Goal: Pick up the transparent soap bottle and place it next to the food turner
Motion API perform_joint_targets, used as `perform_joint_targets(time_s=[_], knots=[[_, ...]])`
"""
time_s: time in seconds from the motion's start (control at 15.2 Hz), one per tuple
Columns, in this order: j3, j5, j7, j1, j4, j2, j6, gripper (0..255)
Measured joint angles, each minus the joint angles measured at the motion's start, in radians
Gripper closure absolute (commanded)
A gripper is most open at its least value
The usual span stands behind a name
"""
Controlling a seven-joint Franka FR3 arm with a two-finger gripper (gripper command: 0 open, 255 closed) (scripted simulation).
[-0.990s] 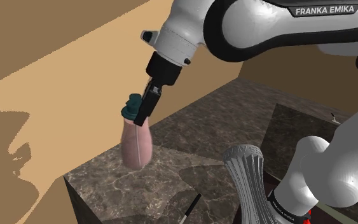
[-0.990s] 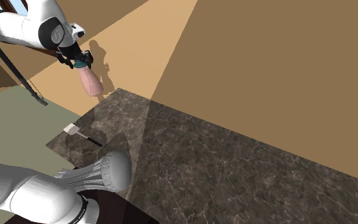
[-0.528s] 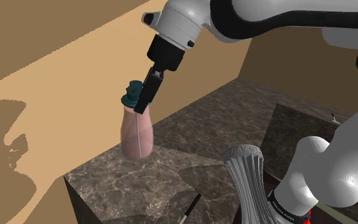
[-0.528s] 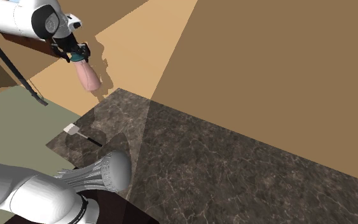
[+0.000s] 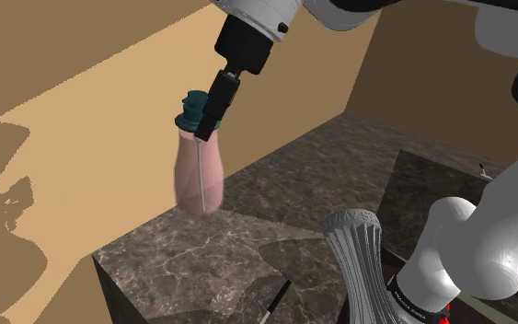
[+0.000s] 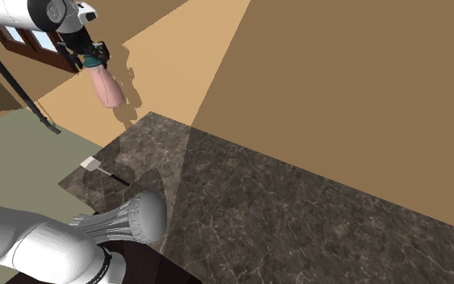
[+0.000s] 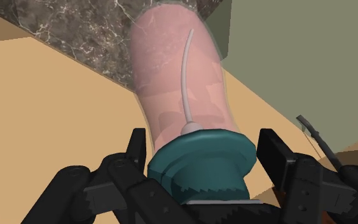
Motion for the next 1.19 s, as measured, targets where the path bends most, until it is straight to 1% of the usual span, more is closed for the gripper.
perform_joint_targets(time_s=[0.33,0.4,0.73,1.19], knots=[[0.000,-0.010,0.014,-0.002,0.084,0.016,-0.067,255],[0.001,-0.007,0.020,0.000,0.079,0.002,-0.076,255],[0.018,0.021,0.052,0.023,-0.013,-0.105,-0.078,255],[0.020,0.035,0.037,0.029,-0.122,-0.131,0.003,255]])
